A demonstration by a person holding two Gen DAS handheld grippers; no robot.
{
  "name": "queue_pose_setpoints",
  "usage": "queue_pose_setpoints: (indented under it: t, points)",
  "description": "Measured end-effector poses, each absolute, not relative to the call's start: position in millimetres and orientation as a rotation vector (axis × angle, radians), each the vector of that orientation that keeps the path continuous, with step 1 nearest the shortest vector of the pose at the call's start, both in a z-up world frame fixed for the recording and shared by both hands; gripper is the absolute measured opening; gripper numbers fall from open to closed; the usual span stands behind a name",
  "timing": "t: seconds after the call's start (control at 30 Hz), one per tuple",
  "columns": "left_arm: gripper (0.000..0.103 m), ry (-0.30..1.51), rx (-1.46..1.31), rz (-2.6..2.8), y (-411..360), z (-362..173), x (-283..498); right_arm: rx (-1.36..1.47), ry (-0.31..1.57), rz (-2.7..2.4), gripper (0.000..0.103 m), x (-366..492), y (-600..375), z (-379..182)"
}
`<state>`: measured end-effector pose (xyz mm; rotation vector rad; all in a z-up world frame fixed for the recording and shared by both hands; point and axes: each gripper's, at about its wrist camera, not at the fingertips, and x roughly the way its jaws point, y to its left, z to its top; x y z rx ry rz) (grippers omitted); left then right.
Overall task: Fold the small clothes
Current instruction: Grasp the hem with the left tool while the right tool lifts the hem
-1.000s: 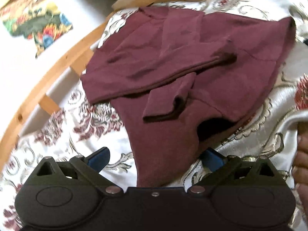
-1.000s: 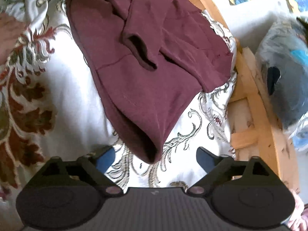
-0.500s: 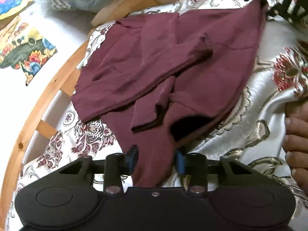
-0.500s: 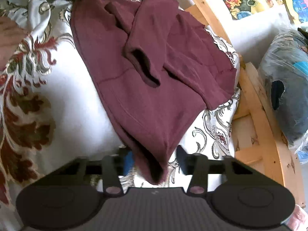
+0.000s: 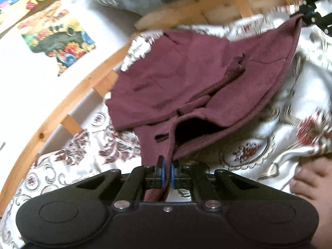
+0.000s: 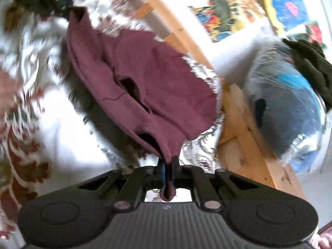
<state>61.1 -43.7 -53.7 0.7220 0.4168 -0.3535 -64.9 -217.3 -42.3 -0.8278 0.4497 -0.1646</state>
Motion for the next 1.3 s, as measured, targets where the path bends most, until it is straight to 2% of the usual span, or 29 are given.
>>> queue_pose_setpoints:
  t: [0.13,0.4,0.63,1.03,1.3]
  points:
    - [0.005,0.388,0.677,-0.385,-28,-26,31,-0.756,0.446,-0.179,0.007,-94,-214,-16]
    - [0.005,0.499,0.526,-0.533,8,8,-27,-0.613,0.475,-0.146,0.006,-162,-203,24]
    - [0.005,0.500,0.471,-0.537,18,32,-39,-0.617,0.431,-0.162,0.006,-169,-198,50]
    - [0.005,0.420,0.536,-0.384,-33,72,74,-0.524,0.267,-0.266,0.006,-41,-253,63]
    - [0.006,0.455,0.561,-0.287,-65,50,198,-0.413,0.265,-0.316,0.007,71,-283,39]
